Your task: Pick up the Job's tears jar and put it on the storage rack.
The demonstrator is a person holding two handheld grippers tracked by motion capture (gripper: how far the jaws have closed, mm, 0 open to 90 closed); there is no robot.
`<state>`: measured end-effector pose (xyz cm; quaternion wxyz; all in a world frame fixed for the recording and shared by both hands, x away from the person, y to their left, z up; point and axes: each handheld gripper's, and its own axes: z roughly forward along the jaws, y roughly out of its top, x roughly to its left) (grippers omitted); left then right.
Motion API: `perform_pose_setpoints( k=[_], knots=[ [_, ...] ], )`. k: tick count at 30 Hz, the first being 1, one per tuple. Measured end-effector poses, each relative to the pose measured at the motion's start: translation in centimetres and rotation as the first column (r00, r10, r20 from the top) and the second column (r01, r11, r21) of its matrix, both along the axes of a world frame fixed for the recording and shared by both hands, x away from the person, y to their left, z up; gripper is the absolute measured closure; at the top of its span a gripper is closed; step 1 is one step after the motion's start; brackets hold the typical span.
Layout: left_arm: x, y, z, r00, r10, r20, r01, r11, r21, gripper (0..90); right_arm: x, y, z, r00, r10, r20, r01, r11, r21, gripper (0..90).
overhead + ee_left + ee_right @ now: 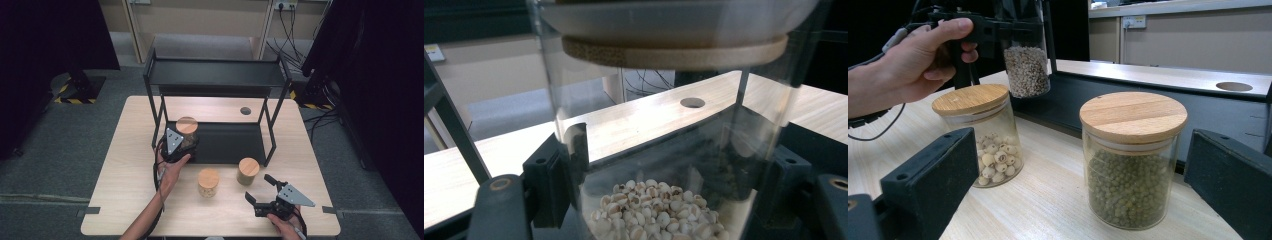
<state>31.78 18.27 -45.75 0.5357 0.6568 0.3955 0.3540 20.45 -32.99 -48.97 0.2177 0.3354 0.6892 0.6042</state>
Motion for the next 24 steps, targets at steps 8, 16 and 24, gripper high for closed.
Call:
perform_pose_setpoints(
  k=[8,16,24],
  knots=[
    [0.8,-0.3,-0.6,0.9998,0.016,-0.012,-0.016,0.9998,-0.015,24.8,0.0,0.0,0.0,1.0,0.002,-0.001,-0.002,1.0,0.0,1.5],
    [1.6,-0.5,-0.7,0.9992,0.032,-0.022,-0.032,0.9994,-0.014,24.8,0.0,0.0,0.0,1.0,0.003,0.0,-0.003,1.0,-0.001,1.5],
    [2.0,-0.6,-1.1,0.9983,0.044,-0.038,-0.045,0.9987,-0.022,24.8,0.0,0.0,0.0,1.0,0.004,-0.002,-0.004,1.0,0.001,1.5]
  ],
)
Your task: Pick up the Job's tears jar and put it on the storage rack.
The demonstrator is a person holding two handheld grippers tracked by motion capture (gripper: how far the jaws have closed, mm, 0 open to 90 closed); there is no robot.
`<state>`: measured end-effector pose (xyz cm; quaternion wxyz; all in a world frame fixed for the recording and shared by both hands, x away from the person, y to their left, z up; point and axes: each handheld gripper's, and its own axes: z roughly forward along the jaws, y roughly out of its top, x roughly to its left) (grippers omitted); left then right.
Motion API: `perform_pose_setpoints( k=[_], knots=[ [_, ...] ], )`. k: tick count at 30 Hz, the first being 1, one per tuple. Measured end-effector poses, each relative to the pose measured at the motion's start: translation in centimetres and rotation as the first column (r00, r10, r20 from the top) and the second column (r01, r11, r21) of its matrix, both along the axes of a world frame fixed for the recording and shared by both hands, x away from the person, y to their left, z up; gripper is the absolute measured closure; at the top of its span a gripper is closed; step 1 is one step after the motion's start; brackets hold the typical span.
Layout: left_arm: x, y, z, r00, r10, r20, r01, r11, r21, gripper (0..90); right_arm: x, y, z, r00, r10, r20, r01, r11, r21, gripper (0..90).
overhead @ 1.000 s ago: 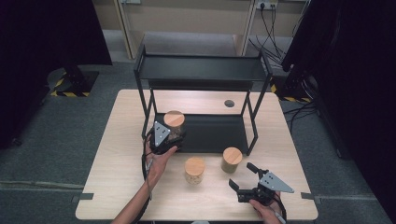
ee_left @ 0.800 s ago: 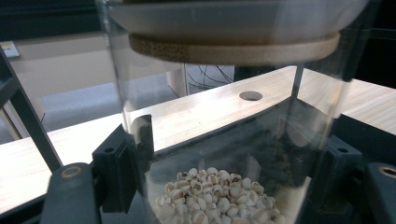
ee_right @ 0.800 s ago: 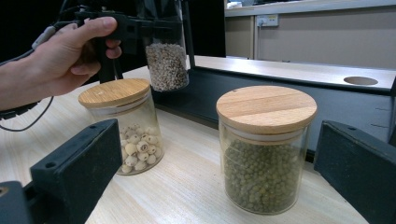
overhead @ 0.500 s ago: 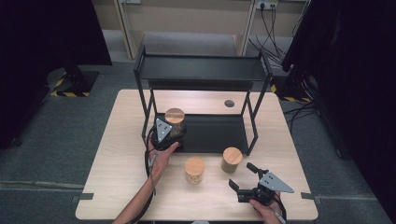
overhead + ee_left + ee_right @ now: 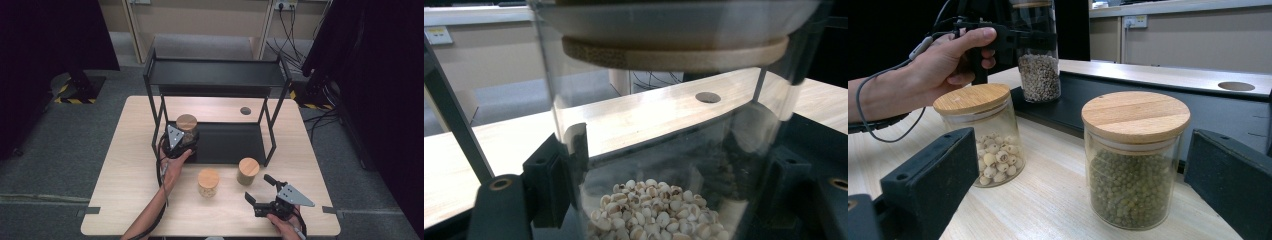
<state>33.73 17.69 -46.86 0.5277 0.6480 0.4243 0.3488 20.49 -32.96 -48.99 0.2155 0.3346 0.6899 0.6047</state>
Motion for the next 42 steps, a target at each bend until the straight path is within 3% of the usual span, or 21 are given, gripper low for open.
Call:
perform_pose_setpoints(
  k=[15,18,21,26,42],
  knots=[
    [-0.4,-0.2,-0.5,0.9998,0.02,0.004,-0.02,0.9996,-0.019,24.1,0.0,0.1,0.0,1.0,0.005,-0.001,-0.005,1.0,0.001,1.5],
    [-0.6,-0.4,-0.3,0.9996,0.026,0.008,-0.026,0.9996,-0.013,16.1,0.0,0.1,0.0,1.0,0.005,-0.001,-0.005,1.0,0.003,1.5],
    [-1.0,-0.3,0.0,0.9993,0.037,0.0,-0.037,0.9988,-0.034,9.1,0.0,0.1,0.0,1.0,0.005,-0.002,-0.005,1.0,0.004,1.5],
    [-1.5,-0.3,0.2,0.9993,0.037,-0.006,-0.037,0.9987,-0.035,2.4,0.0,0.1,0.0,1.0,0.005,0.0,-0.005,1.0,0.003,1.5],
    [-4.4,0.7,0.8,0.9998,-0.022,-0.004,0.022,0.9988,-0.043,0.7,-0.1,0.1,0.0,1.0,0.005,0.002,-0.005,1.0,0.002,1.5]
  ],
)
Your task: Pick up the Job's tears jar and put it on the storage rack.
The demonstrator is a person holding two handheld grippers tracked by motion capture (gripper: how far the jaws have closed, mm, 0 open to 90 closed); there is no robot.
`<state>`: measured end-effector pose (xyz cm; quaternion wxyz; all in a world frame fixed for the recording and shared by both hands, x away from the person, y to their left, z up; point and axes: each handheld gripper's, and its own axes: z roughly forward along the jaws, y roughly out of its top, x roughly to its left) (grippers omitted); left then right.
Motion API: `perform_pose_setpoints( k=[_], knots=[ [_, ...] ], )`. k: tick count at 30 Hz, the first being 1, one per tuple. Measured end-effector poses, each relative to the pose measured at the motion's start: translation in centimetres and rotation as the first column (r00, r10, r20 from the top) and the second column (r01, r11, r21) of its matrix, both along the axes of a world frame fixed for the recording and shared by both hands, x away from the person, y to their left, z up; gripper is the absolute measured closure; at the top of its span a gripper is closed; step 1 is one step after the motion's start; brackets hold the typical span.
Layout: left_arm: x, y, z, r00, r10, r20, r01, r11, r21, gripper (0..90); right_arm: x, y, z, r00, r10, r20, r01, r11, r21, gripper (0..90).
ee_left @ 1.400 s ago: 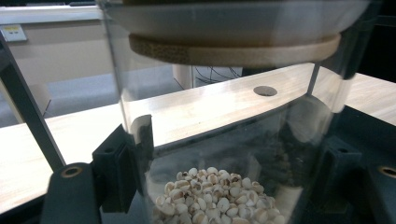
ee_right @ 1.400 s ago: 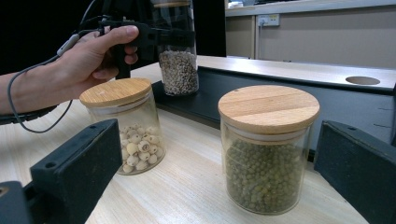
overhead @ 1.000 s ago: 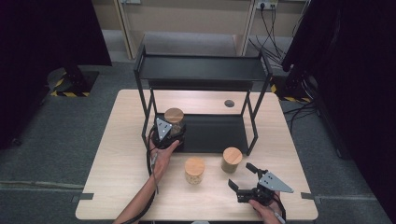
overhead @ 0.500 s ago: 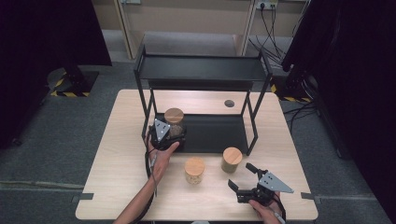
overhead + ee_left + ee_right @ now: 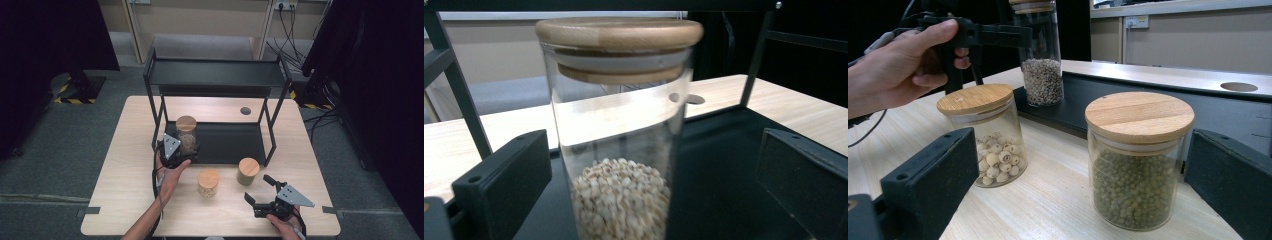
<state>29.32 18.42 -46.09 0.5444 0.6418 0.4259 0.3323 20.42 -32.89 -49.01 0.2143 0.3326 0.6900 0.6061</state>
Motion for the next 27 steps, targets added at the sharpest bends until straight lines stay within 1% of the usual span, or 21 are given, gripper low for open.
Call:
perform_pose_setpoints(
  k=[3,6,9,17,24,26,27],
  knots=[
    [-0.6,0.4,-0.1,0.9999,-0.013,-0.001,0.013,0.9999,-0.004,0.7,0.0,0.0,0.0,1.0,0.0,0.001,0.0,1.0,0.0,1.5],
    [-1.3,0.8,-0.1,0.9996,-0.024,0.015,0.024,0.9997,0.003,0.8,0.0,0.0,0.0,1.0,0.0,0.0,0.0,1.0,0.0,1.5],
    [-2.0,1.2,-0.1,0.9991,-0.035,0.023,0.035,0.9994,-0.005,0.9,0.0,0.0,0.0,1.0,0.0,0.001,0.0,1.0,0.001,1.5],
    [-3.9,2.1,0.0,0.9974,-0.059,0.042,0.06,0.9982,-0.009,0.9,-0.1,0.1,0.0,1.0,0.0,0.001,0.0,1.0,0.0,1.5],
    [-5.5,2.8,-0.1,0.9959,-0.065,0.063,0.068,0.9971,-0.034,0.8,0.0,0.1,0.0,1.0,-0.001,-0.001,0.001,1.0,0.002,1.5],
    [-6.0,3.0,-0.2,0.9955,-0.068,0.066,0.071,0.9968,-0.036,0.8,0.0,0.1,0.0,1.0,-0.001,-0.002,0.001,1.0,0.002,1.5],
    [-6.5,3.2,-0.3,0.9954,-0.07,0.065,0.073,0.9966,-0.038,0.7,-0.1,0.1,-0.1,1.0,-0.001,-0.001,0.001,1.0,0.003,1.5]
  ],
)
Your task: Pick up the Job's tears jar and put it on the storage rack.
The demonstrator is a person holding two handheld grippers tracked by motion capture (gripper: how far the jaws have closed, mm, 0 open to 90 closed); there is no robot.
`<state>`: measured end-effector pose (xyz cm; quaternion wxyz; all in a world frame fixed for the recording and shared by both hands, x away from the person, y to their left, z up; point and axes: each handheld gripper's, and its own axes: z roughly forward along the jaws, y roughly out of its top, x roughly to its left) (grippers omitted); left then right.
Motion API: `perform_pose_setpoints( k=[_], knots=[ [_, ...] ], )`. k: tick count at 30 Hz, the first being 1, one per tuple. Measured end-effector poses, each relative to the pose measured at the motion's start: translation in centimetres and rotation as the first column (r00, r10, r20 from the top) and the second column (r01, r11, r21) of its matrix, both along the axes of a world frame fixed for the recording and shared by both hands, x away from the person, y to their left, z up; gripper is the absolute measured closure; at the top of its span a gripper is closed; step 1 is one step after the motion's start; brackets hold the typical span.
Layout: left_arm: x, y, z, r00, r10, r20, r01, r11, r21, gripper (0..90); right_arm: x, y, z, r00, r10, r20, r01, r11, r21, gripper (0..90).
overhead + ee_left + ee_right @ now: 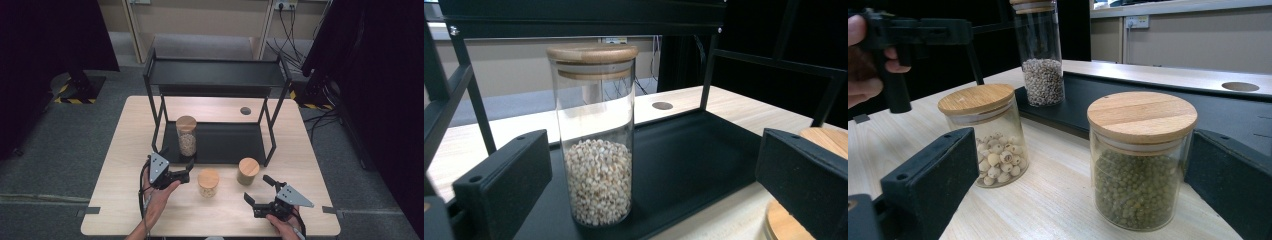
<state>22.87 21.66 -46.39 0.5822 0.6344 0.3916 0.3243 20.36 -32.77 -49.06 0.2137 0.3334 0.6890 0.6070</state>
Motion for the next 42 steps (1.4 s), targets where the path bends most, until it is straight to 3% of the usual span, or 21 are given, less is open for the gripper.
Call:
perform_pose_setpoints(
  k=[23,42],
  knots=[
    [-4.1,1.0,-1.4,0.9988,-0.049,-0.007,0.049,0.9986,-0.018,0.6,0.3,0.1,-0.2,1.0,0.002,-0.008,-0.002,1.0,0.013,1.5],
    [-6.2,0.9,-3.2,0.9983,-0.048,0.033,0.047,0.9983,0.035,0.5,0.3,0.1,-0.2,1.0,0.005,-0.006,-0.005,1.0,0.017,1.5]
  ],
)
